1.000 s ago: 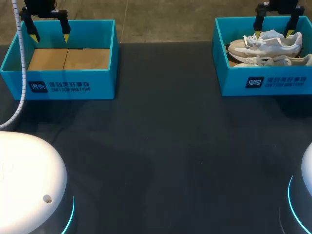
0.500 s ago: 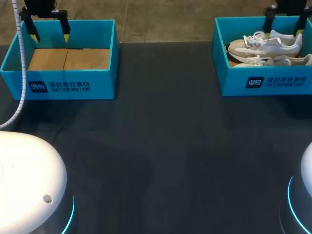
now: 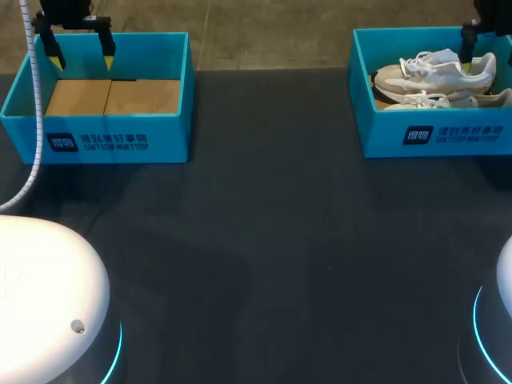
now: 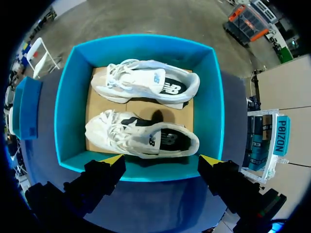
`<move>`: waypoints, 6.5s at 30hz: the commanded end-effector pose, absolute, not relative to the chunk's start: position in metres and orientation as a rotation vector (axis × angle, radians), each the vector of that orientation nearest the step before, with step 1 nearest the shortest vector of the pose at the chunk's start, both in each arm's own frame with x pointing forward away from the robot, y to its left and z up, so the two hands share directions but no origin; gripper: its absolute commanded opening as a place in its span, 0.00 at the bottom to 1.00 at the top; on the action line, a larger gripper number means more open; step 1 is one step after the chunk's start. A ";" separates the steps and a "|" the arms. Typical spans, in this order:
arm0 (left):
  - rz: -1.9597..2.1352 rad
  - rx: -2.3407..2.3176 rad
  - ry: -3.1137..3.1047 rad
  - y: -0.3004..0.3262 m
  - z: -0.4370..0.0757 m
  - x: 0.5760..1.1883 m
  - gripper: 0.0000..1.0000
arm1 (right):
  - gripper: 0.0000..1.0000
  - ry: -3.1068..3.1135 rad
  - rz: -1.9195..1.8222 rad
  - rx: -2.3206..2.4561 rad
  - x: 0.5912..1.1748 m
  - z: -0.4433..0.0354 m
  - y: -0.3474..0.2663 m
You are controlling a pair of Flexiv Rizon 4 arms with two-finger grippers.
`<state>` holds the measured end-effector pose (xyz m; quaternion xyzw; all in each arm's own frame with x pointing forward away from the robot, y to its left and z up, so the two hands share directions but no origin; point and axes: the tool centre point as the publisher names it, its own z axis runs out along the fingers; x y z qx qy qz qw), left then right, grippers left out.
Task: Take the shoe out of the shoebox, open the shoe tongue, remove and reinsert the insole, then place the shoe into the shoebox
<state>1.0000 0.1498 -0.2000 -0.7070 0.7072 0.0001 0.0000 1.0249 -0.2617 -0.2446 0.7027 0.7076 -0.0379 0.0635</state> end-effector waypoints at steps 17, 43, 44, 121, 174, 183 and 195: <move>0.000 -2.221 2.222 0.150 -0.200 1.000 1.00 | 0.91 2.156 -0.157 2.088 1.024 -0.286 -0.307; 0.000 -2.221 2.222 0.150 -0.200 1.000 1.00 | 0.64 2.212 -0.284 2.053 1.025 -0.328 -0.333; 0.000 -2.221 2.222 0.150 -0.200 1.000 1.00 | 0.62 2.212 -0.285 2.055 1.025 -0.328 -0.334; 0.000 -2.221 2.222 0.150 -0.200 1.000 1.00 | 0.00 2.122 -0.169 2.312 1.019 -0.326 -0.336; 0.000 -2.221 2.222 0.150 -0.200 1.000 1.00 | 0.00 1.728 -0.230 2.359 0.923 -0.133 -0.252; 0.000 -2.221 2.222 0.150 -0.200 1.000 1.00 | 0.00 1.685 -0.199 2.374 0.857 -0.138 -0.202; 0.000 -2.221 2.222 0.150 -0.200 1.000 1.00 | 0.00 1.688 -0.191 2.359 0.814 -0.139 -0.154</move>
